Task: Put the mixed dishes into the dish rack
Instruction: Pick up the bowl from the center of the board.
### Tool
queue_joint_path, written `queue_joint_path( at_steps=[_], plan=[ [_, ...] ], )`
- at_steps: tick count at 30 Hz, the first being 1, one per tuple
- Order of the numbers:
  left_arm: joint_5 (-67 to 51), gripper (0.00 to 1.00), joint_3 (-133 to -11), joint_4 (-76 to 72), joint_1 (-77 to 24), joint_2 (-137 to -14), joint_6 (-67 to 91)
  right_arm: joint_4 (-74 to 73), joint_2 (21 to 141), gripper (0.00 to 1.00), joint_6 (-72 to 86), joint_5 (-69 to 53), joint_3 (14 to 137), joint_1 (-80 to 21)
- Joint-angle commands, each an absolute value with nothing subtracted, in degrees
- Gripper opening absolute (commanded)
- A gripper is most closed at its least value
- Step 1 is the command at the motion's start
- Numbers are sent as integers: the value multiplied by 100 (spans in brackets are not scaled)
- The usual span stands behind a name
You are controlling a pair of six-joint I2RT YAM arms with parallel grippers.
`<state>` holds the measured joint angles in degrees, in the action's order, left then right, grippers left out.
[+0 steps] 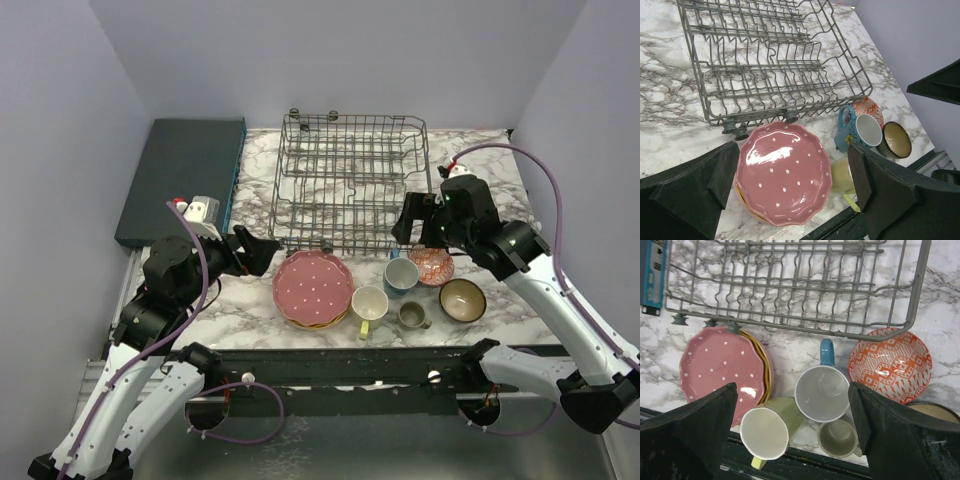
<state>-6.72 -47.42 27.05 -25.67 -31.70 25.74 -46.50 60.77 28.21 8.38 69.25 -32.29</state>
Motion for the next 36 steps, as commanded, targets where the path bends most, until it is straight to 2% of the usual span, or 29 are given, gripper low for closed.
queue_joint_path(
  at_steps=[1,11,15,20,26,36],
  plan=[
    [-396,99,-4728,2750,-2569,-3206,2558,-5297,6206,100,2959,1206,6953,-3243],
    [-372,99,-4748,2825,-2566,-3270,2566,-6013,6180,98,3494,1365,6696,-3240],
    [-318,99,-4755,2865,-2574,-3301,2575,-6320,6212,93,3770,1456,6562,-3240],
    [-301,99,-4772,2907,-2571,-3348,2575,-6580,6377,82,4136,1607,6467,-3244],
    [-333,99,-4777,2935,-2575,-3374,2577,-6523,6565,78,4372,1611,6288,-3244],
    [-465,99,-4788,2953,-2571,-3454,2577,-7078,6617,69,5345,2317,6038,-3244]
  ],
)
